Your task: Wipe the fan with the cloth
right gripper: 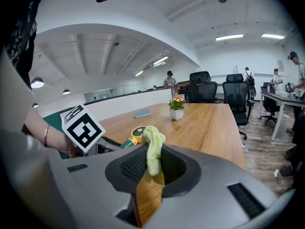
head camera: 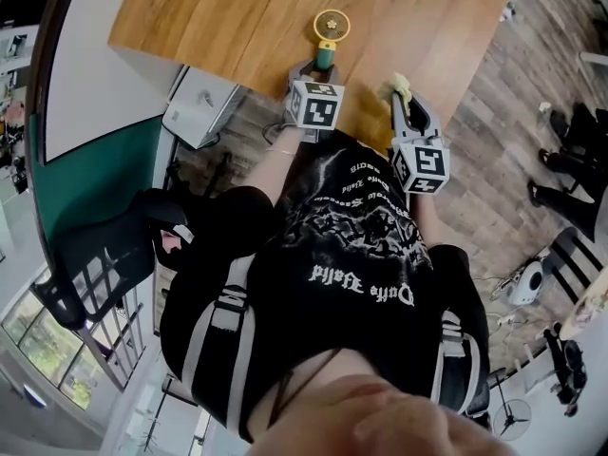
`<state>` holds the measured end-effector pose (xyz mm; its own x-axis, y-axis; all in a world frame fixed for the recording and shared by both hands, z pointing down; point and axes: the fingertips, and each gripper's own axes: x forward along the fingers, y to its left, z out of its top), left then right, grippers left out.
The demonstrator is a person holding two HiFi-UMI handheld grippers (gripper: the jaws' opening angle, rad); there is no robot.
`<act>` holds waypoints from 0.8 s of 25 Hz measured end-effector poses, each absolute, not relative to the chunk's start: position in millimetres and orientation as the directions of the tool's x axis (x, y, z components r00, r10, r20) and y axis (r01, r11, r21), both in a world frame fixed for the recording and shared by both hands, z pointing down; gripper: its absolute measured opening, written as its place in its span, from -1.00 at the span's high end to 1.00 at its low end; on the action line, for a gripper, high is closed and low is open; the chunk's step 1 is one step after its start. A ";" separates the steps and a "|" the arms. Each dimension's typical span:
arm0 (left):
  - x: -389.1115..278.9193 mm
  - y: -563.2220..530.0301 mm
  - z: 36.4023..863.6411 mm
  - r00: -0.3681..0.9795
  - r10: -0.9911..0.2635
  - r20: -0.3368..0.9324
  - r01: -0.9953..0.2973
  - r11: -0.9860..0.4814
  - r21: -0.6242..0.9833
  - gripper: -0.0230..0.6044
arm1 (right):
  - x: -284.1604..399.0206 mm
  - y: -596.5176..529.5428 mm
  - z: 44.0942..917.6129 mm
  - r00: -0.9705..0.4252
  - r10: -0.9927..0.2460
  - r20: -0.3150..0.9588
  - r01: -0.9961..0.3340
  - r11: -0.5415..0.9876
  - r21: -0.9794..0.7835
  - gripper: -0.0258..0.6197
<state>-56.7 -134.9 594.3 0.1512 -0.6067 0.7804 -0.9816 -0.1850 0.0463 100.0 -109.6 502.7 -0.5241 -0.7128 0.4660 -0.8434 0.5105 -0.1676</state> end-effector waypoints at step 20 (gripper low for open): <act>-25.9 -88.5 594.3 0.517 -0.362 0.776 -0.610 -0.792 0.037 0.36 | -27.4 -98.9 527.3 -0.724 -0.373 0.580 -0.585 0.777 -0.231 0.70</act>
